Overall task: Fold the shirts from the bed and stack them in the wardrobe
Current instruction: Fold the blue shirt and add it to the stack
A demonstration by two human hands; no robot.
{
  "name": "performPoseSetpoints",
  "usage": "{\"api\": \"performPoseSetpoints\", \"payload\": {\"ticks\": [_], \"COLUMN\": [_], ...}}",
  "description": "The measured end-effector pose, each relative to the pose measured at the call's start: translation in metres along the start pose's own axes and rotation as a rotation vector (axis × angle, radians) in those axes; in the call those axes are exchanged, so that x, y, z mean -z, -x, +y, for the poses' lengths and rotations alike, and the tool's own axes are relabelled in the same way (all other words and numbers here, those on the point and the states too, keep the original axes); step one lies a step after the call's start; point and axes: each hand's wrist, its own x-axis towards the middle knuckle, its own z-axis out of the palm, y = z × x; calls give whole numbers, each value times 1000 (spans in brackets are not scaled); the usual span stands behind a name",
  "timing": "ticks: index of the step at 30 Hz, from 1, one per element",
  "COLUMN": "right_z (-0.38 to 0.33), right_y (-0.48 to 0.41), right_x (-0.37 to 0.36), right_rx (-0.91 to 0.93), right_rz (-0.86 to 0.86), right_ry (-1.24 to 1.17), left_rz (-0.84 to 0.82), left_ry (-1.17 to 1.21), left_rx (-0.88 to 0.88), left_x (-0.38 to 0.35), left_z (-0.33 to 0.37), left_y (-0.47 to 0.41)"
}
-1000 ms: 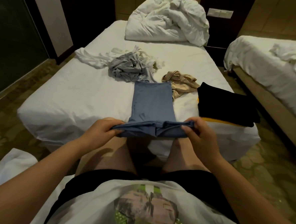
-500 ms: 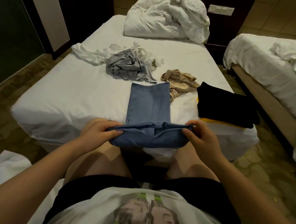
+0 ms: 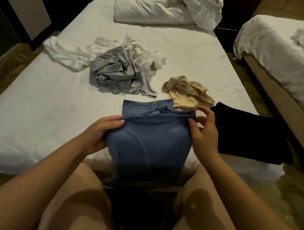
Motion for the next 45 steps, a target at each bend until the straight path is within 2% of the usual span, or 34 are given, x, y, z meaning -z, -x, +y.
{"api": "performPoseSetpoints", "payload": {"ticks": [3, 7, 10, 14, 19, 26, 29, 31, 34, 37, 40, 42, 45], "right_z": [20, 90, 120, 139, 138, 118, 110, 109, 114, 115, 110, 110, 112], "right_y": [-74, -131, -122, -120, -115, -109, -111, -113, -109, -104, -105, -102, -84], "right_x": [-42, -102, -113, -125, -118, -103, -100, -99, -100, -98, -97, -97, -91], "right_rx": [-112, -399, -451, -418, -425, -464, -381, -383, -493, -496, -450, -472, -518], "right_rz": [20, -108, -78, 12, 127, 1, 56, 48, -36, -65, -21, -12, -73], "right_ry": [-30, -47, -74, -138, -159, -194, -161, -130, -132, -149, -148, -111, -66], "left_rz": [117, 326, 384, 424, 412, 473, 444, 433, 425, 346, 363, 376, 279], "left_ry": [136, 211, 206, 200, 254, 55, 170, 302, 397, 339, 366, 357, 246], "left_rx": [113, 364, 353, 309, 265, 132, 63, 124, 314, 349, 338, 412, 512], "left_x": [21, 49, 57, 68, 53, 30, 20, 19, 27, 31, 32, 35, 39], "left_z": [8, -31, -60, -71, -64, -62, -53, -52, -59, -59, -59, -61, -61], "left_y": [-68, -140, -151, -162, -150, -128, -134, -135, -129, -128, -129, -127, -118]}}
